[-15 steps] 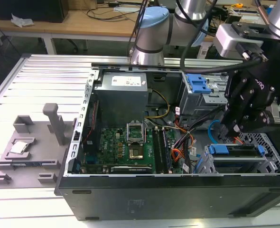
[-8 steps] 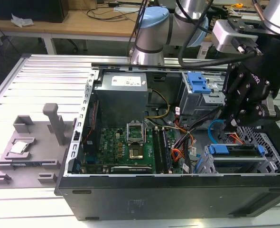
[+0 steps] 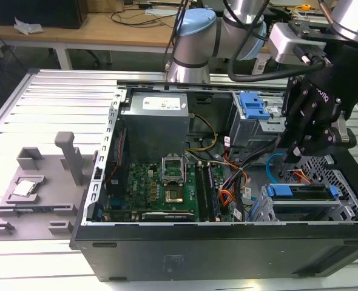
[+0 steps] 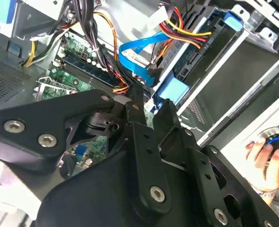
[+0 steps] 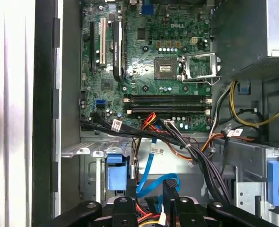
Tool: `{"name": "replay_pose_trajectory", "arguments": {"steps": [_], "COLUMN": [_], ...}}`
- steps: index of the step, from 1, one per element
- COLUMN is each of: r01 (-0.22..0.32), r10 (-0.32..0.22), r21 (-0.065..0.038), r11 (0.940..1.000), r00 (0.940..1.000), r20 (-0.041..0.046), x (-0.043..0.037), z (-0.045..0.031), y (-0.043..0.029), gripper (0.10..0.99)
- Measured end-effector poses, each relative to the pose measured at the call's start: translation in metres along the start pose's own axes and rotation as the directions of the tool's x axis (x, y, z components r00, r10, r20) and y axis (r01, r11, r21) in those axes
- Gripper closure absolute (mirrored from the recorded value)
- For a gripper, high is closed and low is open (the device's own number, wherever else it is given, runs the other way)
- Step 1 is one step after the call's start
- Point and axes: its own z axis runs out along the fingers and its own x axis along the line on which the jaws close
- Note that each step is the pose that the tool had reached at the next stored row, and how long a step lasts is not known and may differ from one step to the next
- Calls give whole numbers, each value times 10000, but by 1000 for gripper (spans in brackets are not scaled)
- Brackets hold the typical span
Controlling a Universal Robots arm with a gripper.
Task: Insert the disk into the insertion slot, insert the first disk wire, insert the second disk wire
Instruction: 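Insert the second disk wire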
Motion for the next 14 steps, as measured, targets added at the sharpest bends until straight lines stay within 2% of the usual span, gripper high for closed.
{"name": "replay_pose_trajectory", "arguments": {"steps": [2,3,8,14], "r01": [744,885,1069,1324], "r10": [-744,-885,-1069,-1324], "r21": [-7,-8,-10,-18], "r11": [9972,9961,9943,9912], "r00": [9972,9961,9943,9911], "r20": [-41,-47,-55,-95], "x": [-6,-16,-65,-81], "z": [10,13,29,106], "y": [-2,-11,-56,-104], "gripper": [725,725,725,725]}}
